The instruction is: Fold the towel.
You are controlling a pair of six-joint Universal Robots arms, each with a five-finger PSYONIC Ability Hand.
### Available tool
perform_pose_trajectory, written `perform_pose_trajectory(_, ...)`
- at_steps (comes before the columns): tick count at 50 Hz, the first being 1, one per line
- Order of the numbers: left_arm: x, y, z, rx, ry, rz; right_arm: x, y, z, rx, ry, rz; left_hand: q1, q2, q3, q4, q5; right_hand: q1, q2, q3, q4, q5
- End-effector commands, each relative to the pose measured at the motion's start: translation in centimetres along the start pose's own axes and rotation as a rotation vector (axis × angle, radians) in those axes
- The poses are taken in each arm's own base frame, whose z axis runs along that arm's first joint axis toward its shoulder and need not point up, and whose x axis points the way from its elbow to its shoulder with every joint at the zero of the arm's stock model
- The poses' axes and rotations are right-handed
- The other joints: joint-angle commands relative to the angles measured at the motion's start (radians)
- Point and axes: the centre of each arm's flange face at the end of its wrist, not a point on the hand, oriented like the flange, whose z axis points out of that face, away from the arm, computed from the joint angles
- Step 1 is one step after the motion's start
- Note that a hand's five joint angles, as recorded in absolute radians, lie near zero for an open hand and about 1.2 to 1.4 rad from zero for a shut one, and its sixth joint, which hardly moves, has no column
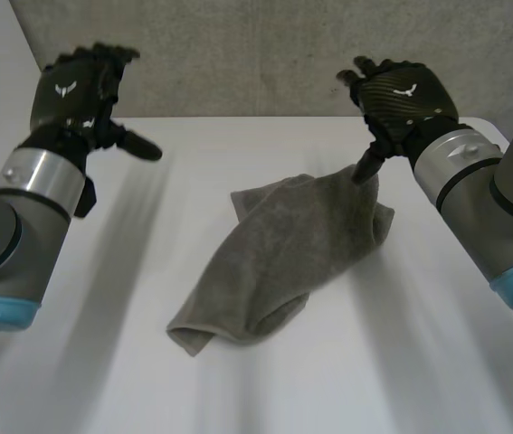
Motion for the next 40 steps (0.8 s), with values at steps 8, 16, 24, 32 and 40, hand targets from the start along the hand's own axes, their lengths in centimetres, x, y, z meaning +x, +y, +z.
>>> perform_pose_trajectory(8,1.2,-1.8,0.9,0.016,0.007,-0.017,2.5,0.1,0.7,0.002,0.082,0.082,-0.124,-0.059,-0.049,-0.056,-0.053,-0.093,-0.085,-0.012,-0.058,-0.062)
perform_pose_trajectory(16,0.6,0.9,1.6,-0.133,-0.015,-0.013,2.7,1.1,1.2,-0.019,0.089,0.175,-0.127,-0.062,-0.049,-0.056,-0.056,-0.093,-0.085,-0.012,-0.058,-0.062)
perform_pose_trajectory(24,0.3,1.7,1.7,-0.198,-0.024,-0.011,3.7,2.8,2.0,-0.059,0.116,0.205,-0.127,-0.062,-0.049,-0.056,-0.056,-0.093,-0.085,-0.012,-0.058,-0.062)
perform_pose_trajectory(32,0.1,1.2,1.7,-0.187,-0.029,-0.009,4.0,2.7,2.1,-0.053,0.122,0.210,-0.127,-0.062,-0.049,-0.056,-0.056,-0.093,-0.085,-0.012,-0.058,-0.062)
perform_pose_trajectory(40,-0.1,1.3,1.6,-0.191,-0.032,-0.010,4.0,2.7,2.1,-0.052,0.123,0.210,-0.127,-0.062,-0.049,-0.056,-0.056,-0.093,-0.085,-0.012,-0.058,-0.062)
